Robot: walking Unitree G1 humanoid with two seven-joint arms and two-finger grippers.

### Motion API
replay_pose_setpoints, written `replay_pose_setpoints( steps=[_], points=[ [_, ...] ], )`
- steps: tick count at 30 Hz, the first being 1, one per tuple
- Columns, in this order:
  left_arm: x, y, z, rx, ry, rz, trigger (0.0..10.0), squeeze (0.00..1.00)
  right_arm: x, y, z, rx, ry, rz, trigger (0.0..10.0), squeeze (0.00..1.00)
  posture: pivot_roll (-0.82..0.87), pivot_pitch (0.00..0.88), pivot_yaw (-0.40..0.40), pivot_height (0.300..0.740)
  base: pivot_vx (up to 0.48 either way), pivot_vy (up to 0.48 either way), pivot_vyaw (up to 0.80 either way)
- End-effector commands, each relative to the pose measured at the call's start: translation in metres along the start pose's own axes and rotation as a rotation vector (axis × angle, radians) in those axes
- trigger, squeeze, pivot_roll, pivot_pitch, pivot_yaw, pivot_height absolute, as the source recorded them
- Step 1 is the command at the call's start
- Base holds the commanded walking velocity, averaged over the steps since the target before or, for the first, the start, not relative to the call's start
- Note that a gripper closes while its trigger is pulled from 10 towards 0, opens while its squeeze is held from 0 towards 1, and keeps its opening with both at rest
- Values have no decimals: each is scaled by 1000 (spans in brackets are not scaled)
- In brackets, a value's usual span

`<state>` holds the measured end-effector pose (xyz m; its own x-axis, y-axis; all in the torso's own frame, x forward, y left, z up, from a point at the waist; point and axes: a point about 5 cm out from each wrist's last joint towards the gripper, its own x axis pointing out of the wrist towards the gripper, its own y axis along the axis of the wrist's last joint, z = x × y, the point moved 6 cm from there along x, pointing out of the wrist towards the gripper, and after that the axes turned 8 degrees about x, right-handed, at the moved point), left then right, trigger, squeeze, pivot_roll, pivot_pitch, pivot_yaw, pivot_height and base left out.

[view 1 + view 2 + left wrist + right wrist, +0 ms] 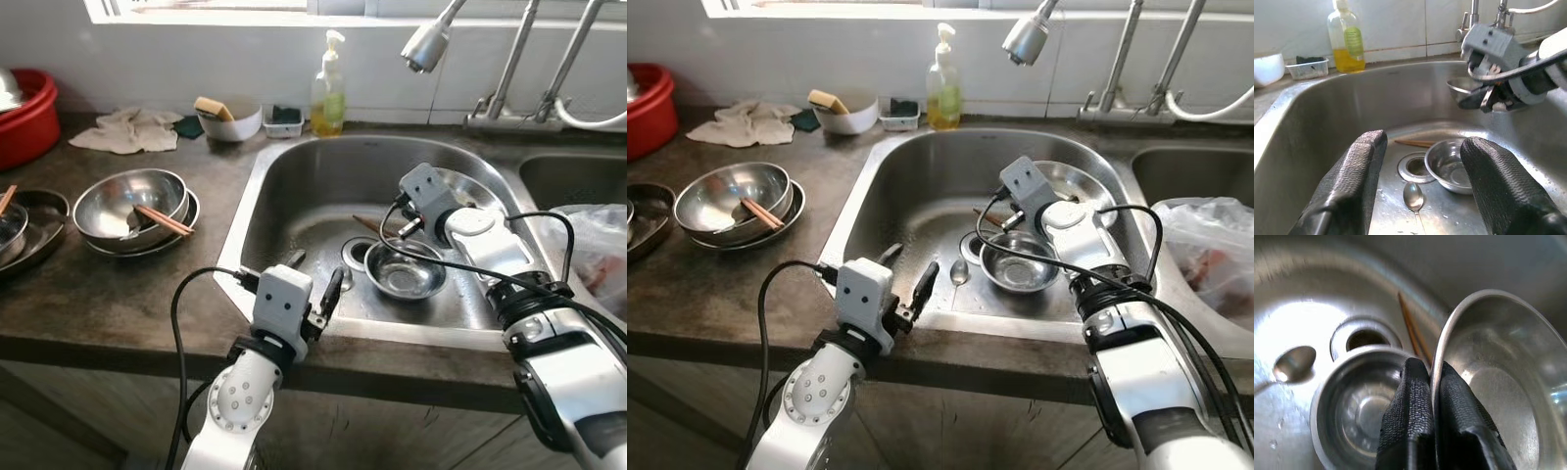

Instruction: Kitchen organization

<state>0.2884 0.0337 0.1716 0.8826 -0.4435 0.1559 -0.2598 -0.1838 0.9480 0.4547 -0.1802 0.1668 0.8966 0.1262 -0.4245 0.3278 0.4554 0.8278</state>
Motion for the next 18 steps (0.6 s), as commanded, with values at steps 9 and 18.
replay_pose_setpoints(
  steps=[9, 18],
  points=[
    [-6, 3, 1, 5, -5, -5, 10000, 0, 4, -11, -10, -20, 46, -29, 10000, 482, 101, 157, -18, 740, 0, 0, 0],
    [-2, 4, 0, 5, 2, -1, 10000, 0, 6, -13, -10, -10, 46, -17, 10000, 1000, 88, 148, -17, 740, 0, 0, 0]
  ],
)
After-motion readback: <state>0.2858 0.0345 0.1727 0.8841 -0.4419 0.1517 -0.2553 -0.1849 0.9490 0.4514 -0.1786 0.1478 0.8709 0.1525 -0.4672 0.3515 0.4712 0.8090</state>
